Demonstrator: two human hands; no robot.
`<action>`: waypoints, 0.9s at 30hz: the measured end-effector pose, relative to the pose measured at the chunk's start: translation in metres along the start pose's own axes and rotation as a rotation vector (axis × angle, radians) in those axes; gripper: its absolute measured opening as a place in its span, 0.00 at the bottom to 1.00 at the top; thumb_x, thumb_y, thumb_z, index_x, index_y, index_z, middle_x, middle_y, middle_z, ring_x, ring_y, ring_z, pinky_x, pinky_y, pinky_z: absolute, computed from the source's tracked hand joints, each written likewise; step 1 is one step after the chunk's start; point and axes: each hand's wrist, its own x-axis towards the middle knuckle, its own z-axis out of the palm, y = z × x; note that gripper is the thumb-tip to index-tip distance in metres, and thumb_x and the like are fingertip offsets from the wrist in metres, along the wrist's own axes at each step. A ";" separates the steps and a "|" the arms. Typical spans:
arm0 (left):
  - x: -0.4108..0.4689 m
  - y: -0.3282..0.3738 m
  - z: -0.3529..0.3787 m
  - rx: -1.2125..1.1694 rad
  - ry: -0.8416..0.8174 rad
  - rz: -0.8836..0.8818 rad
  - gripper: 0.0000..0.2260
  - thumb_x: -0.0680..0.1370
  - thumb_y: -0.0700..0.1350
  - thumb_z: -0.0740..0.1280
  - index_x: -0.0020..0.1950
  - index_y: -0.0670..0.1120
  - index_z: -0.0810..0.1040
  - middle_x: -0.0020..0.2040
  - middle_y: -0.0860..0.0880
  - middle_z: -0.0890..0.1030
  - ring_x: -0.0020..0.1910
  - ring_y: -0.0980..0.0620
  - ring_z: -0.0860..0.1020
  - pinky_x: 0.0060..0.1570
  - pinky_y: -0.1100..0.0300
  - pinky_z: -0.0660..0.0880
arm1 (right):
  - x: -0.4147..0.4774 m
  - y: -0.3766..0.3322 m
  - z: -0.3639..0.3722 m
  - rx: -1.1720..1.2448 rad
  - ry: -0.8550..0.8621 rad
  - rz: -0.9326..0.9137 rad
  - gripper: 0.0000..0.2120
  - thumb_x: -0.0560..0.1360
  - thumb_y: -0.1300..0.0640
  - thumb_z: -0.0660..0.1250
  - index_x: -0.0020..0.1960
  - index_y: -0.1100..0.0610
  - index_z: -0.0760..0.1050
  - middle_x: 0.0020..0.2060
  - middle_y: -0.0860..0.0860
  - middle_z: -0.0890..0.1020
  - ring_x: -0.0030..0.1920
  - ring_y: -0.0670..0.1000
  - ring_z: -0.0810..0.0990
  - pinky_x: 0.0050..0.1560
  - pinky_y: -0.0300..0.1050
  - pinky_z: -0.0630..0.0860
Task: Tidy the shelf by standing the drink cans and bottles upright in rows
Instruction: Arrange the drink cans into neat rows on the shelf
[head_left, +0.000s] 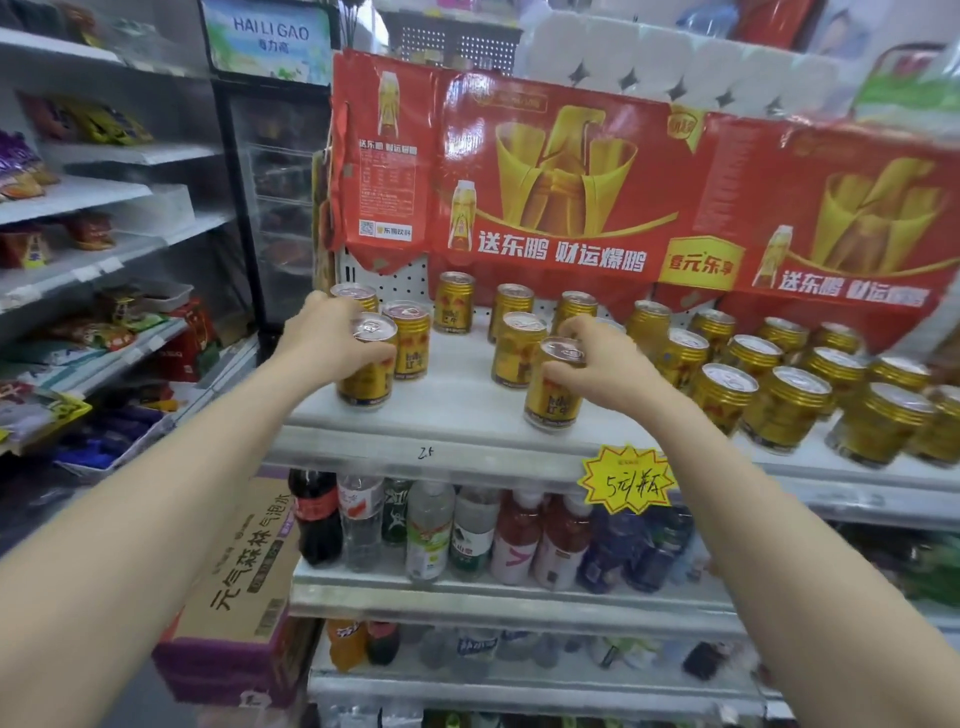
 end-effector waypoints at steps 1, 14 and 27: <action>-0.004 0.009 0.002 -0.012 -0.007 0.041 0.25 0.71 0.59 0.73 0.62 0.46 0.77 0.62 0.44 0.73 0.53 0.42 0.75 0.47 0.53 0.72 | -0.004 0.012 -0.007 0.005 0.005 0.032 0.27 0.78 0.47 0.67 0.72 0.56 0.66 0.68 0.54 0.73 0.66 0.56 0.73 0.58 0.49 0.72; -0.028 0.118 0.052 -0.098 -0.224 0.295 0.19 0.75 0.56 0.71 0.60 0.48 0.73 0.62 0.43 0.71 0.61 0.43 0.72 0.60 0.48 0.74 | -0.016 0.051 -0.015 -0.028 -0.037 0.050 0.24 0.79 0.47 0.64 0.72 0.56 0.68 0.65 0.56 0.72 0.62 0.57 0.73 0.56 0.48 0.70; -0.032 0.133 0.070 -0.038 -0.122 0.277 0.27 0.73 0.63 0.70 0.64 0.48 0.76 0.58 0.47 0.71 0.54 0.48 0.72 0.49 0.55 0.69 | -0.009 0.060 -0.019 -0.121 -0.033 -0.052 0.23 0.79 0.46 0.65 0.71 0.55 0.70 0.63 0.56 0.75 0.62 0.58 0.74 0.56 0.48 0.71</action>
